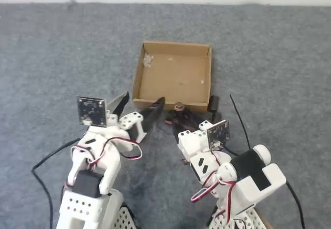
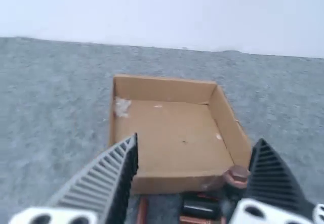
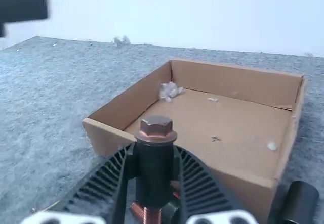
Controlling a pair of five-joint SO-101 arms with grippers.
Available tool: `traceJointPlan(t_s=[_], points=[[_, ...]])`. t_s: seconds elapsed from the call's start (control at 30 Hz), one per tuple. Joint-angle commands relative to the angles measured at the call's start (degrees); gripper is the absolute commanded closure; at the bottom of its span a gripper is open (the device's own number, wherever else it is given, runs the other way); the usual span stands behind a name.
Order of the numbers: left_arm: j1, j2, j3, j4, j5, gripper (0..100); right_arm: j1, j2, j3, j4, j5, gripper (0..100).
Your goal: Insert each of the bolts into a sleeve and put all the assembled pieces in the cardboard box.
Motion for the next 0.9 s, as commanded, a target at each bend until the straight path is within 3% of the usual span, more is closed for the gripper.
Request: traceJointPlan(t_s=[0.0, 0.33, 0.53, 0.7, 0.87], points=[[-2.9, -3.2, -2.4, 3.2, 4.3, 67, 1.1, -1.1, 0.4, -2.0, -0.4, 99.2], [-10.2, -12.9, 6.5, 4.5, 6.7, 69, 1.4, -1.1, 1.0, -4.4, -0.4, 99.2], [-12.7, -15.2, 8.9, 1.1, 3.4, 99, 2.1, -1.1, 1.2, -4.7, -0.6, 99.2], [-13.9, -14.9, 12.4, 1.0, 1.1, 99, 2.1, -1.1, 1.2, -4.4, -0.6, 99.2], [-14.3, -15.0, 12.2, 9.5, 0.8, 99, 5.1, -1.1, 1.2, -4.3, -0.4, 99.2]])
